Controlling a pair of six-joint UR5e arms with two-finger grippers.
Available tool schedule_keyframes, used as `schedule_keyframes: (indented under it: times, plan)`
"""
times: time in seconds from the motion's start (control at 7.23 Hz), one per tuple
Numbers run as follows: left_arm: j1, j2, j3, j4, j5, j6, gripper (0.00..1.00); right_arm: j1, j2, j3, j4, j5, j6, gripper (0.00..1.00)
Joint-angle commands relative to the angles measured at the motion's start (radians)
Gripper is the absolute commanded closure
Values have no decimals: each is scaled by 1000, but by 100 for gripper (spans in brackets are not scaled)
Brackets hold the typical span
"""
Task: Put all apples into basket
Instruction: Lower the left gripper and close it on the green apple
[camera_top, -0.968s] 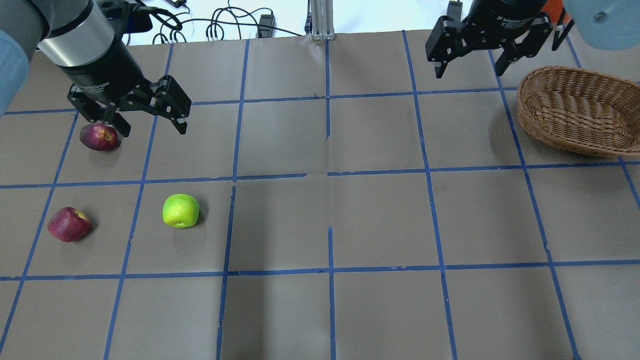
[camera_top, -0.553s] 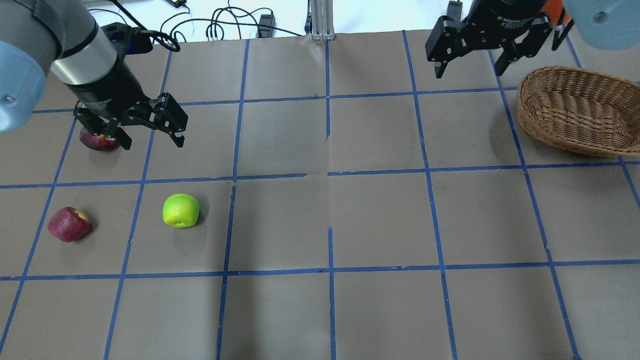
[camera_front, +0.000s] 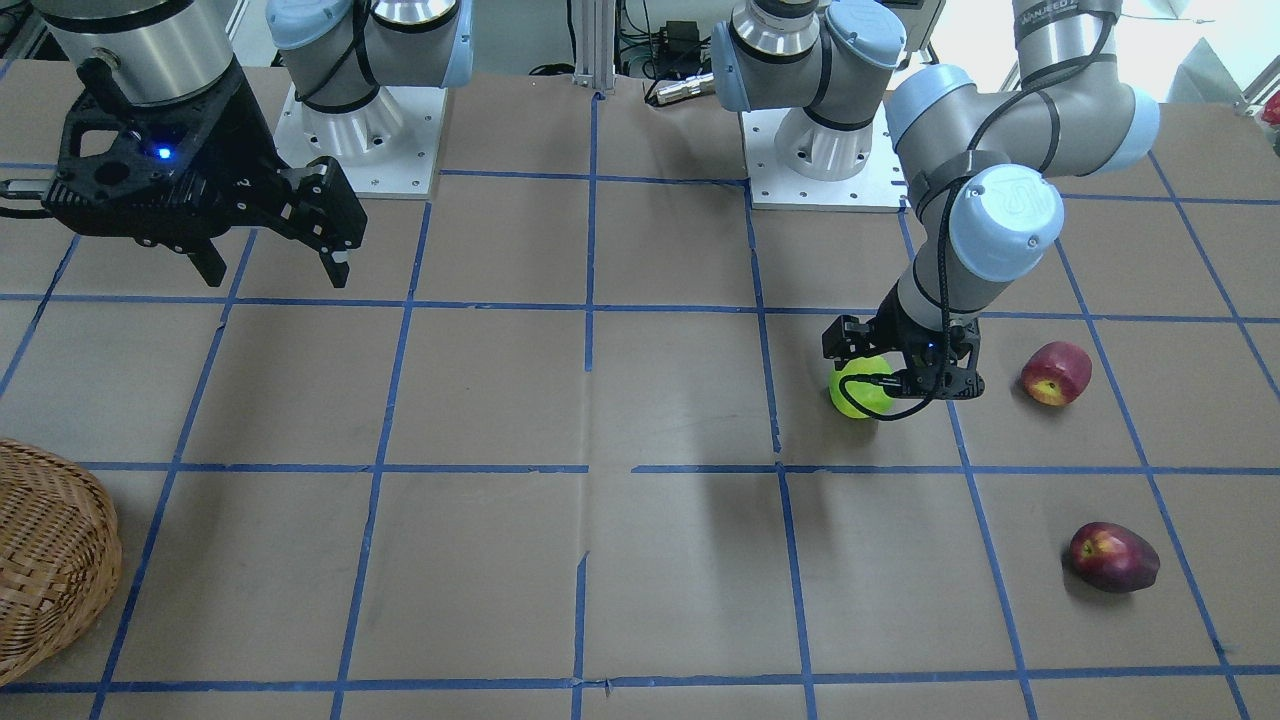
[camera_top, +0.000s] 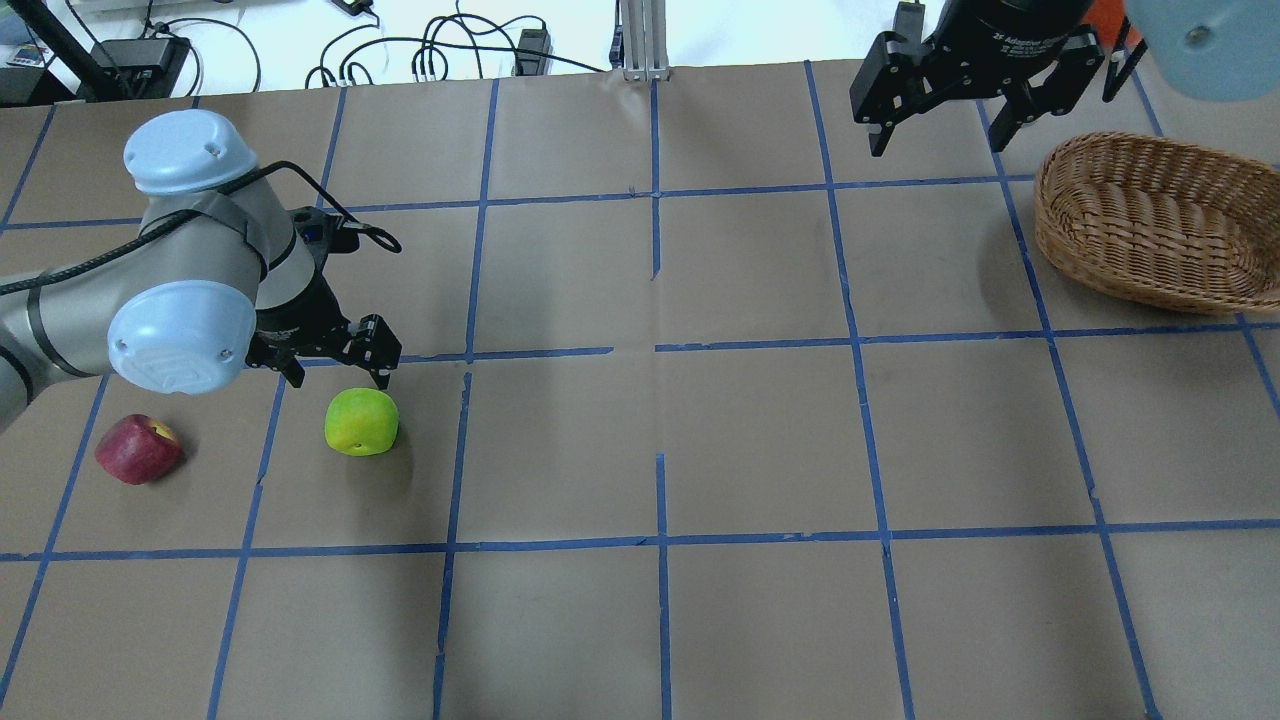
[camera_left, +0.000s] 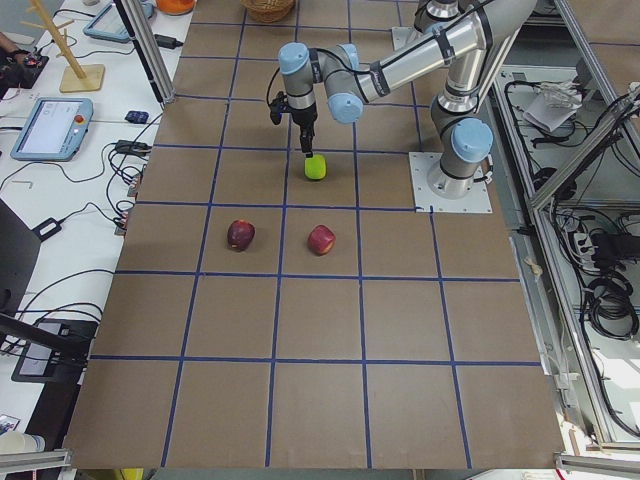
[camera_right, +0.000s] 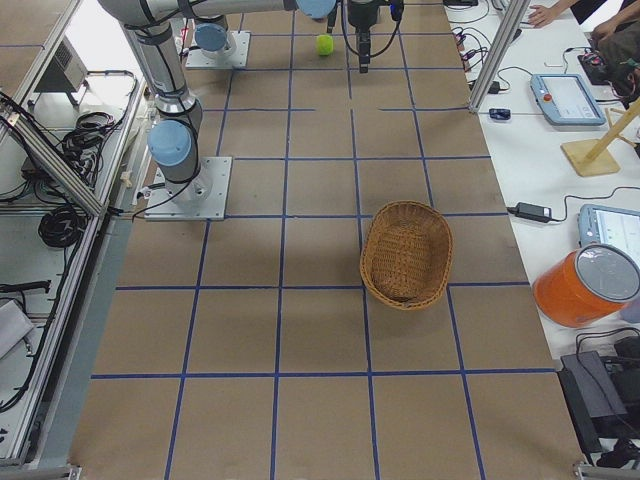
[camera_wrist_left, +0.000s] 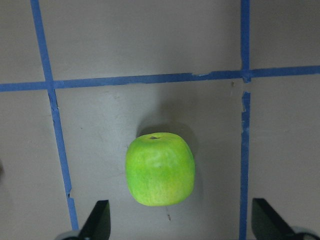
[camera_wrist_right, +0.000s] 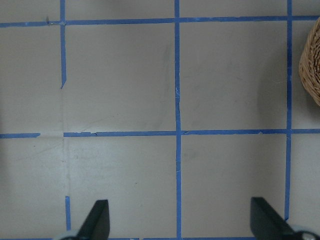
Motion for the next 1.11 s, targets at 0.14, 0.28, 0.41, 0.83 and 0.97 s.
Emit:
schedule_keyframes:
  times: [0.14, 0.28, 0.41, 0.83, 0.97]
  plan:
    - [4, -73, -67, 75, 2, -1, 0, -1, 0, 1, 0, 0, 0, 0]
    - [4, -91, -65, 79, 4, 2, 0, -1, 0, 1, 0, 0, 0, 0]
    - [4, -97, -64, 79, 5, 0, 3, -1, 0, 1, 0, 0, 0, 0]
    - [3, -94, -38, 84, -8, -20, 69, -1, 0, 3, 0, 0, 0, 0]
    - [-9, -97, 20, 66, -33, -90, 70, -1, 0, 3, -2, 0, 0, 0]
